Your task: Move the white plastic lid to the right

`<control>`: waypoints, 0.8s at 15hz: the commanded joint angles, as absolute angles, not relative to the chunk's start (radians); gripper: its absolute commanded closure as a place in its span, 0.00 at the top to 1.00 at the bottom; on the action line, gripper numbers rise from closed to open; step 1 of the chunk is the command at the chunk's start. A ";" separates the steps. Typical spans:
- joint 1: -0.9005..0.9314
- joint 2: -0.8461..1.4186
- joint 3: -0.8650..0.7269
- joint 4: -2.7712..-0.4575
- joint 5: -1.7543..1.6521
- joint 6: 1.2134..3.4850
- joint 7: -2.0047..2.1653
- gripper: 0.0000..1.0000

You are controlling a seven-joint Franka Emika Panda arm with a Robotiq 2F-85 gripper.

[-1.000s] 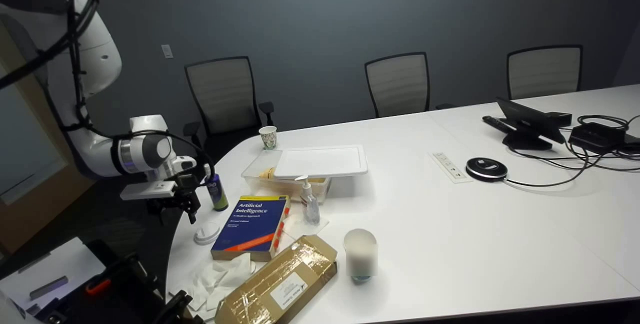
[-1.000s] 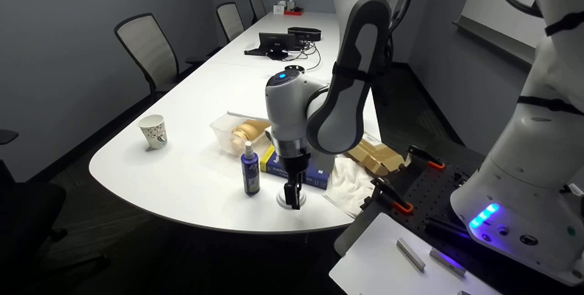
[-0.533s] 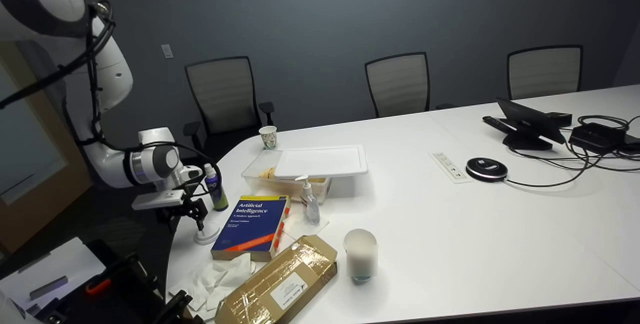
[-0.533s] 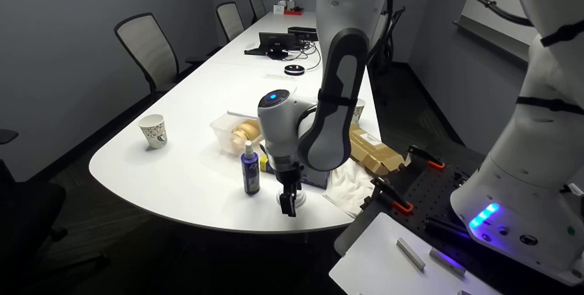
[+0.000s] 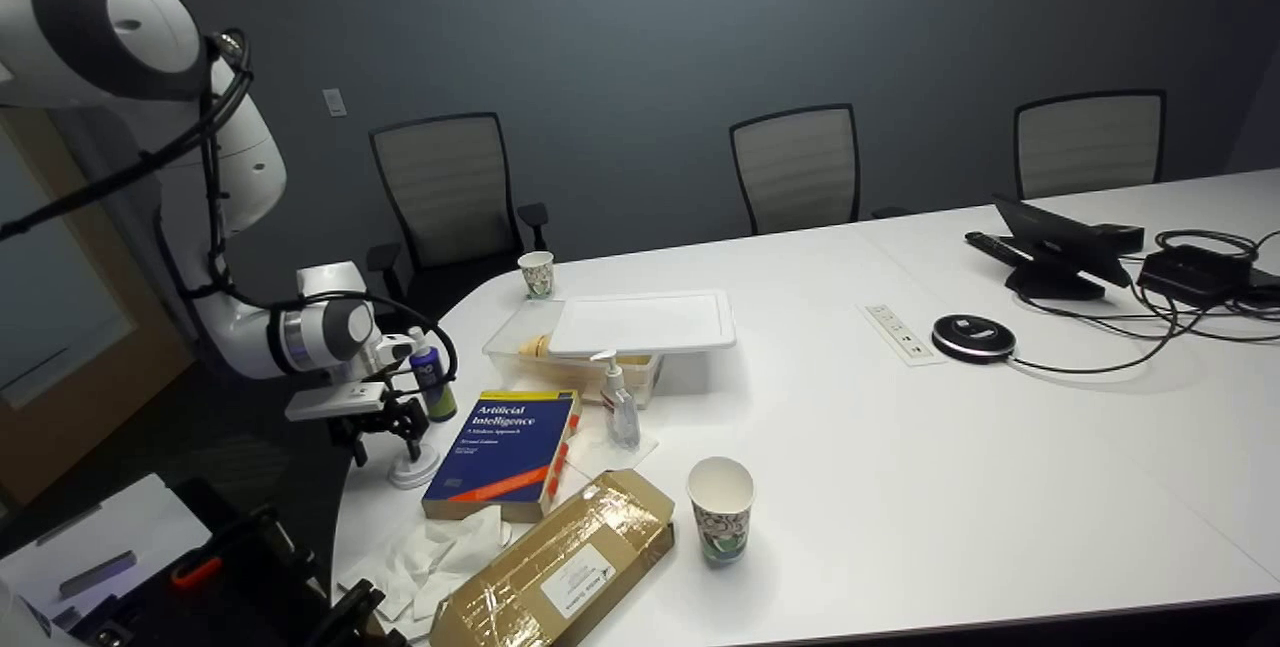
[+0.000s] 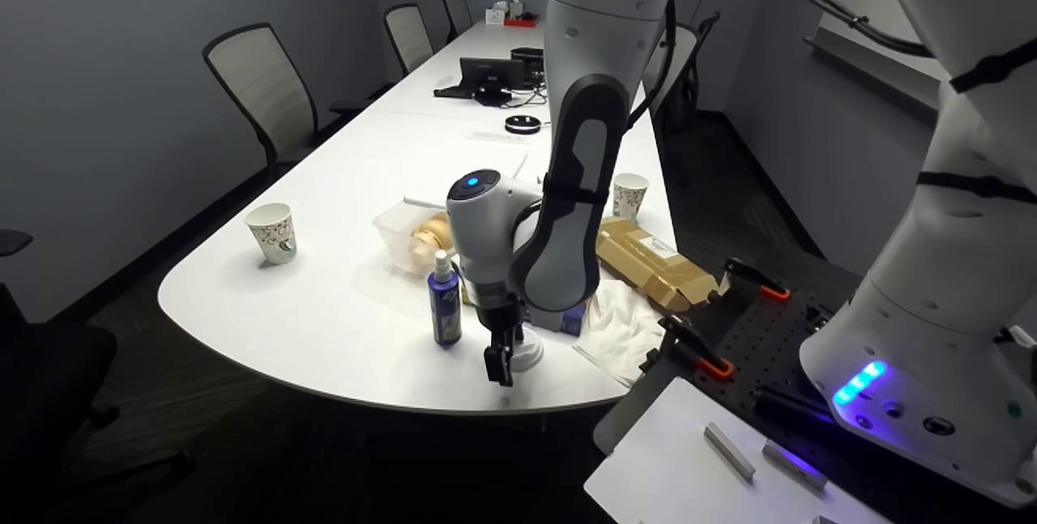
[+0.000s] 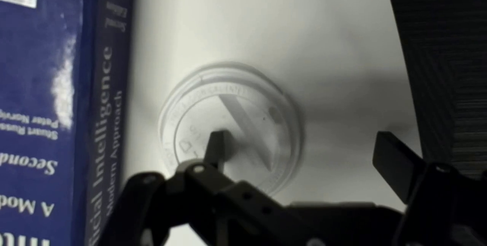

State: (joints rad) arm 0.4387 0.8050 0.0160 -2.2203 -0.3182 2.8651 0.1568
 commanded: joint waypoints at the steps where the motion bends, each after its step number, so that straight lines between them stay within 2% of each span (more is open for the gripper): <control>1: 0.423 0.803 0.032 -2.209 -0.277 2.842 0.118 1.00; 12: 0.461 0.767 0.015 -2.243 -0.227 2.851 0.160 1.00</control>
